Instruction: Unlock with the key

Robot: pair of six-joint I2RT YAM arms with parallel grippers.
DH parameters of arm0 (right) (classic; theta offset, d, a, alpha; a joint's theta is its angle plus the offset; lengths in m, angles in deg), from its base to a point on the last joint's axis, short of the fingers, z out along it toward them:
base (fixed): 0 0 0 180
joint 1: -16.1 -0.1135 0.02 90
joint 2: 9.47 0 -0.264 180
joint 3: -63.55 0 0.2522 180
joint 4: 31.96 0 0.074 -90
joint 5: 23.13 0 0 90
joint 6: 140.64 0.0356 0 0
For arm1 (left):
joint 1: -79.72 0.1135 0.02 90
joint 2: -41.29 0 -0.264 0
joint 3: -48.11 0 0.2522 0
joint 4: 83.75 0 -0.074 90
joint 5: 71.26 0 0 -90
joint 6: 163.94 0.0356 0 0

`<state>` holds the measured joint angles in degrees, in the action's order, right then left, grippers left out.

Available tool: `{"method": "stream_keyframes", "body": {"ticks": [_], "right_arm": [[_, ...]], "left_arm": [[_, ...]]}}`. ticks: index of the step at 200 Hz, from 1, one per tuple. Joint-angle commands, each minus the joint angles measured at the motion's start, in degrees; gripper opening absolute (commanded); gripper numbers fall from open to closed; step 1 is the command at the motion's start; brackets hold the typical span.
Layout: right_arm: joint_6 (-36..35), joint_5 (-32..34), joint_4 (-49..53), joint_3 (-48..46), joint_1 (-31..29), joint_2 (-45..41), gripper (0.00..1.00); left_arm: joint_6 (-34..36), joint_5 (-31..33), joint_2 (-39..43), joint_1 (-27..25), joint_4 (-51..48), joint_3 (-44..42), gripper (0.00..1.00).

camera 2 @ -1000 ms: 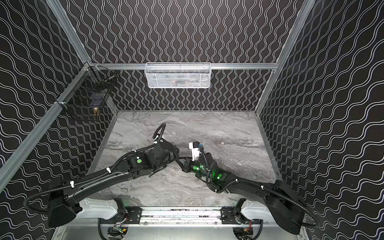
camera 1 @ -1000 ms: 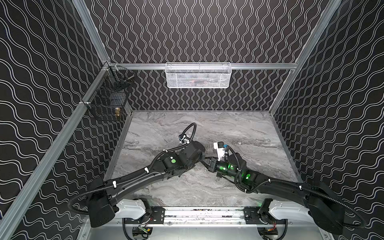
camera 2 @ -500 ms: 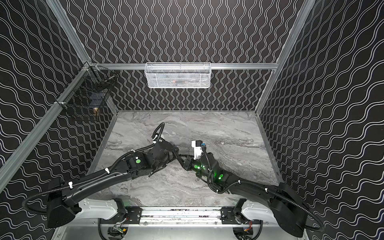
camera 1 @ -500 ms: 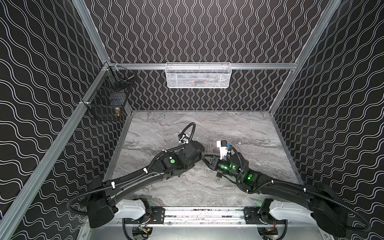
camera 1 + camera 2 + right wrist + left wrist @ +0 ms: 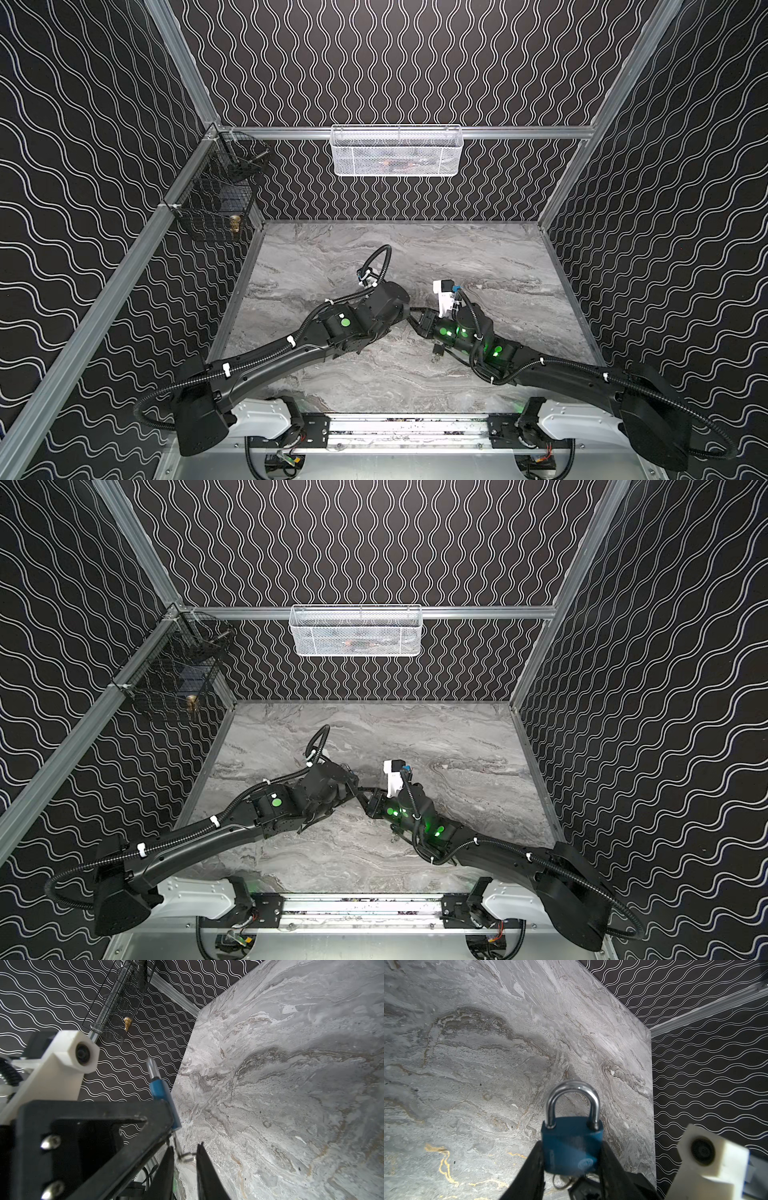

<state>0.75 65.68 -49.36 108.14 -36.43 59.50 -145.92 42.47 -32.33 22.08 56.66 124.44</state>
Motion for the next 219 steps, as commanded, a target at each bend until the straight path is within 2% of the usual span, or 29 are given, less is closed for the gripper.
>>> {"method": "stream_keyframes", "body": {"ticks": [1,68,126,176,219], "right_arm": [[0.14,-0.34,-3.21,0.13,-0.08,0.39,0.19],[-1.38,-0.54,-5.35,0.36,-0.07,1.04,0.07],[-3.94,0.56,-4.56,2.99,-0.03,0.38,0.05],[0.18,-3.15,-6.68,2.42,-0.03,-0.50,0.00],[5.15,-6.81,-14.29,0.68,-0.03,-0.21,0.00]], "left_arm": [[0.25,0.91,-0.07,0.08,1.39,0.73,0.00],[0.97,-2.57,-1.09,0.07,1.99,1.75,0.00],[0.63,-9.04,0.27,-1.06,4.67,0.10,0.00],[-0.13,-9.26,2.69,-1.02,7.38,-1.80,0.00],[-1.57,-11.05,5.04,-1.06,11.98,-4.03,0.00]]}}
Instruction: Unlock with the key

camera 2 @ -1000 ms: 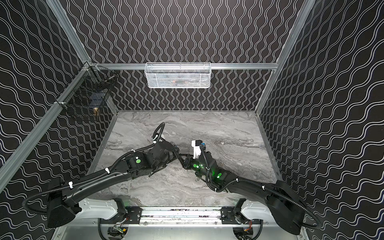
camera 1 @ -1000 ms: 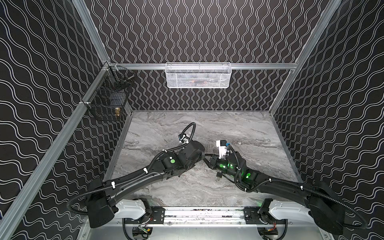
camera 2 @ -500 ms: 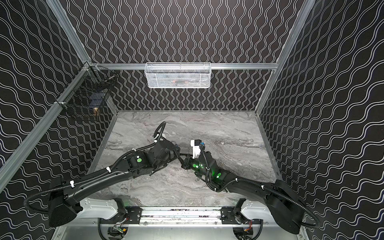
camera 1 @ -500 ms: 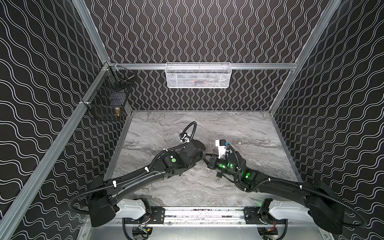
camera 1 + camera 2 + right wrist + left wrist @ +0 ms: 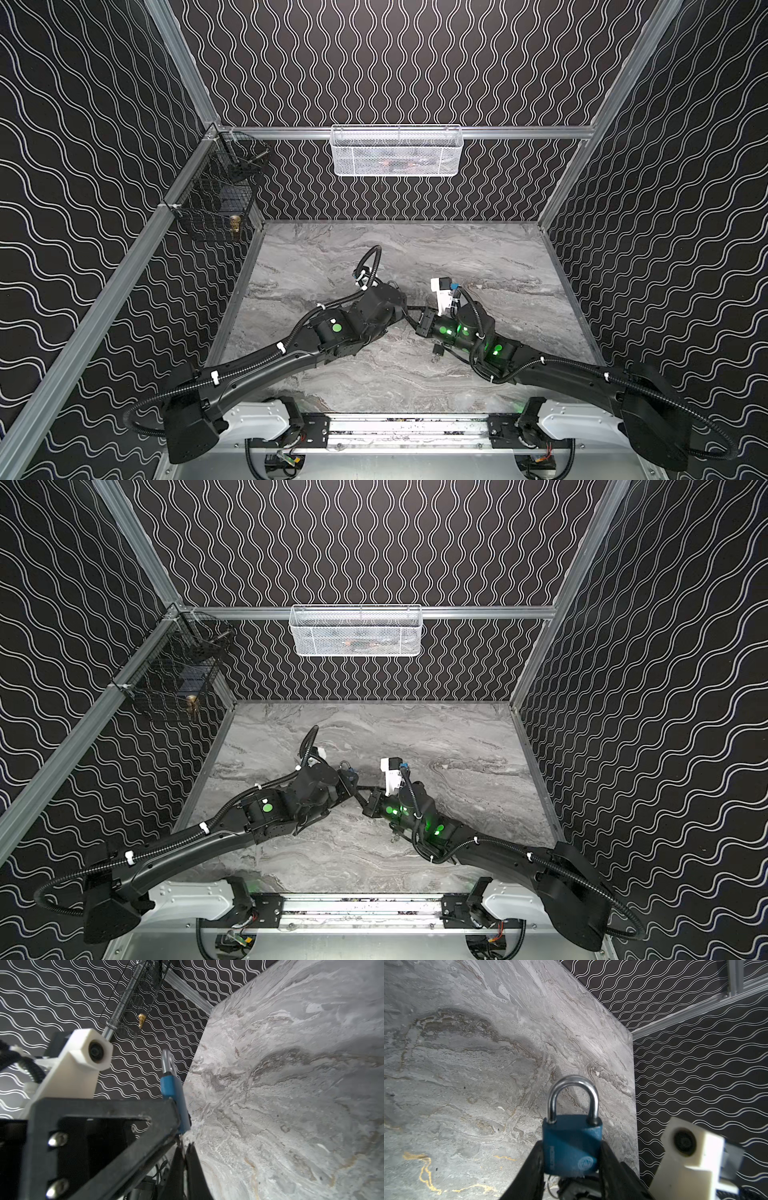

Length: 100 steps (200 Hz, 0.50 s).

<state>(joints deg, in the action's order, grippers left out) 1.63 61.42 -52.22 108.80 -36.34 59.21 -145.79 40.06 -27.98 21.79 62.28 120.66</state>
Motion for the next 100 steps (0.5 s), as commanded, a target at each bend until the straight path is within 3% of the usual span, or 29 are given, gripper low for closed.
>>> {"method": "stream_keyframes", "body": {"ticks": [1,100], "right_arm": [[4.39,-2.59,-11.51,0.05,-0.16,0.06,0.00],[10.67,-4.66,-19.11,0.41,0.33,-0.39,0.00]], "left_arm": [[-1.71,-8.70,0.75,-0.78,6.38,-0.25,0.00],[-3.72,-13.22,2.95,-0.87,12.60,-2.27,0.00]]}}
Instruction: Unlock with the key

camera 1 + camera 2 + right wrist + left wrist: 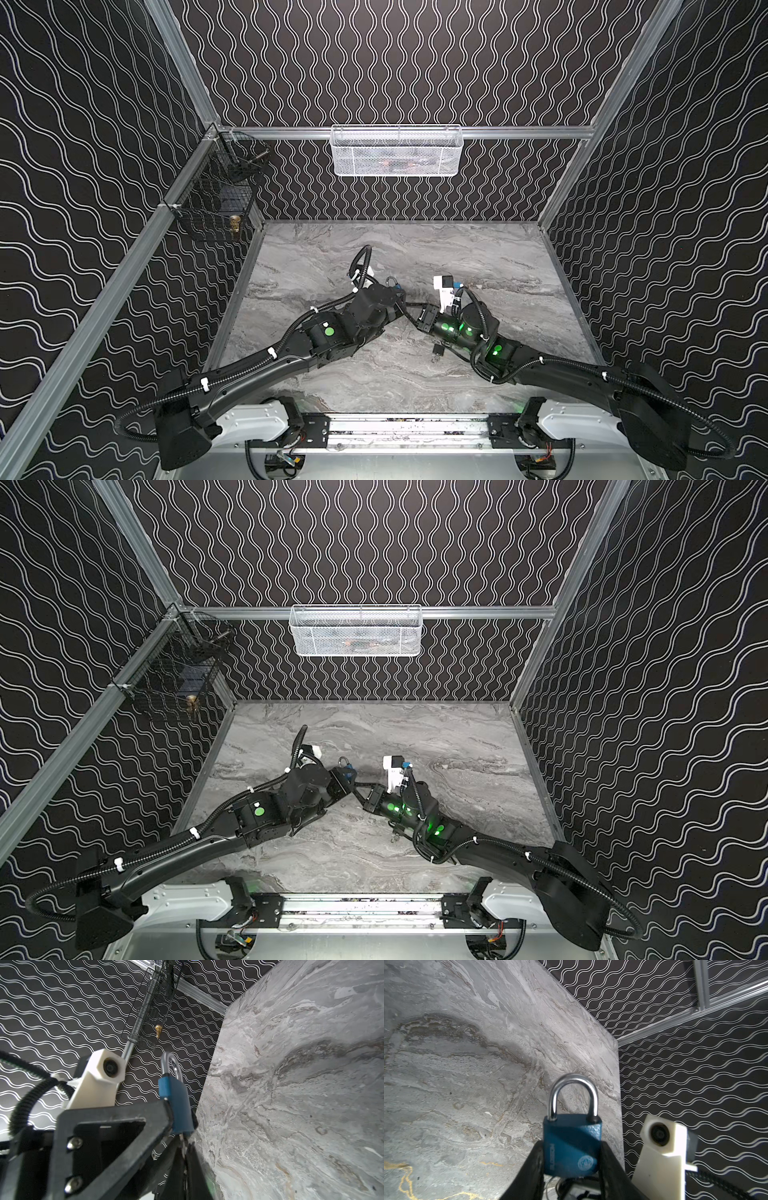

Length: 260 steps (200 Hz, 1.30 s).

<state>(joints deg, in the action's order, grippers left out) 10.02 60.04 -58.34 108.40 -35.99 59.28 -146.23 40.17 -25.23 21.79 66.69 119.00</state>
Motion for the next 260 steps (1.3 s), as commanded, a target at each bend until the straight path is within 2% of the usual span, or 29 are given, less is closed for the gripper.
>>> {"method": "stream_keyframes", "body": {"ticks": [1,109,133,226,260], "right_arm": [[2.36,-3.32,-13.01,0.89,-0.02,-0.46,0.00],[4.93,-5.85,-19.74,0.78,-0.02,-2.25,0.00],[4.98,-6.15,-21.28,0.43,-0.09,-2.57,0.00],[7.07,-4.86,-19.84,-0.75,-0.02,-4.71,0.00],[5.25,-4.97,-16.39,0.04,-0.01,-6.19,0.00]], "left_arm": [[-3.29,-13.42,0.18,-0.87,8.25,-0.65,0.00],[-5.49,-18.61,-0.84,-1.22,10.68,0.21,0.00],[-7.05,-19.34,-0.11,-1.22,13.74,-1.46,0.00],[-6.83,-23.14,-0.63,-1.22,17.78,-0.85,0.00],[-5.99,-23.02,-0.01,-1.22,17.96,-1.27,0.00]]}}
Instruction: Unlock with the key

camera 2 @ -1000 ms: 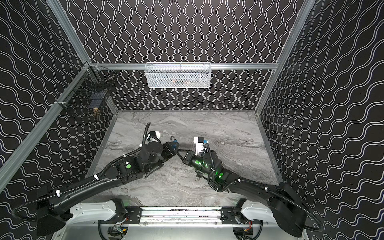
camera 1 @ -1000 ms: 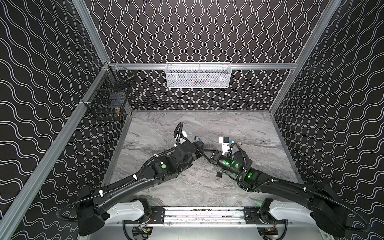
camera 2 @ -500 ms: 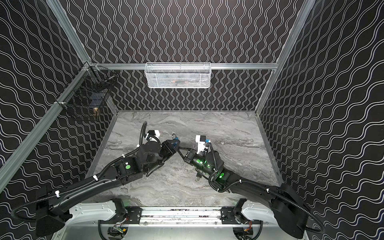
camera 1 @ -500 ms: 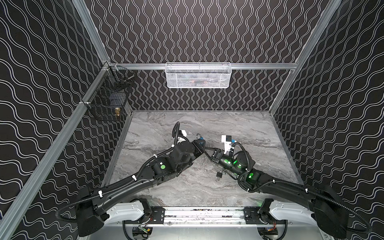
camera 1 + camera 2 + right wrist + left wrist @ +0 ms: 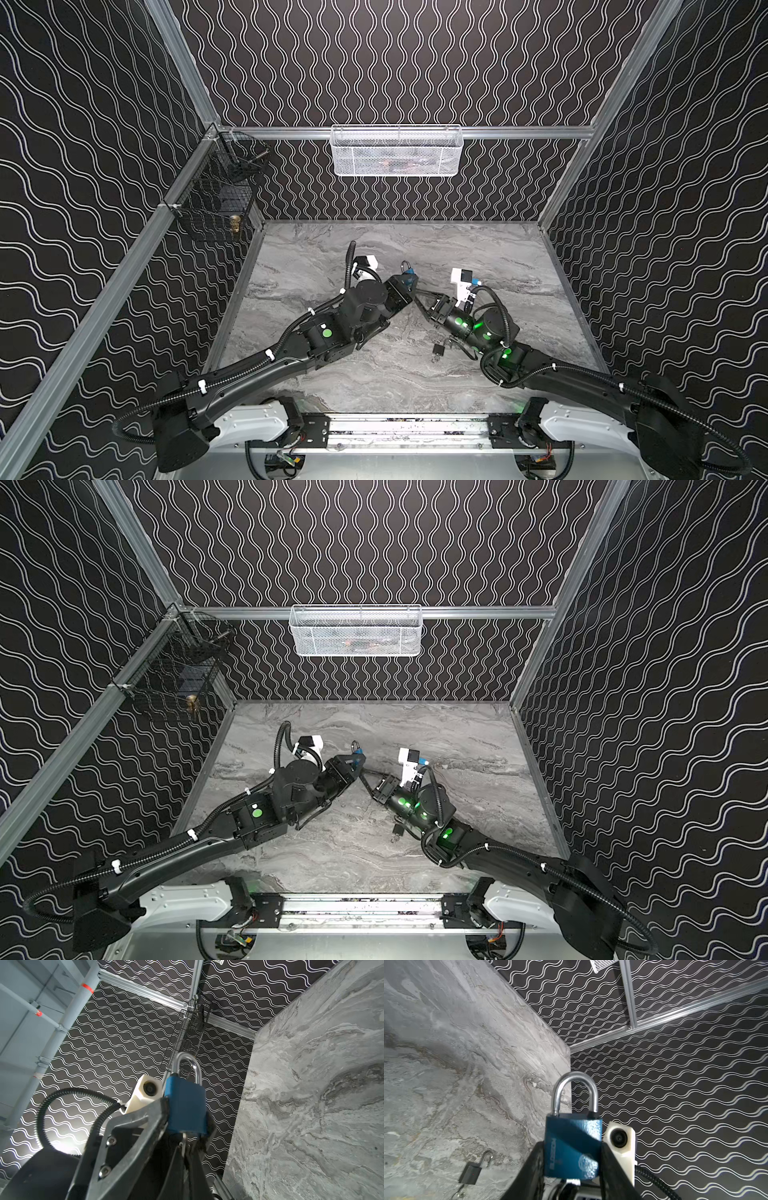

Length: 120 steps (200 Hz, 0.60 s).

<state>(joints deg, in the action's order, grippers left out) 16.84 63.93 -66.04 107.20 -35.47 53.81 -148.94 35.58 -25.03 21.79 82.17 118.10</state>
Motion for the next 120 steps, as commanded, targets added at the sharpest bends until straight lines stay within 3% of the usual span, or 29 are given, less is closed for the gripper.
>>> {"method": "stream_keyframes", "body": {"ticks": [1,120], "right_arm": [[-1.61,-8.80,-8.64,1.19,-0.54,-0.76,0.00],[3.40,-9.19,-9.33,-0.52,-0.55,-1.45,0.00]], "left_arm": [[-3.30,-18.43,-0.17,-1.22,2.37,-0.35,0.00],[-0.94,-19.30,-0.20,-0.95,5.70,-0.35,0.00]]}}
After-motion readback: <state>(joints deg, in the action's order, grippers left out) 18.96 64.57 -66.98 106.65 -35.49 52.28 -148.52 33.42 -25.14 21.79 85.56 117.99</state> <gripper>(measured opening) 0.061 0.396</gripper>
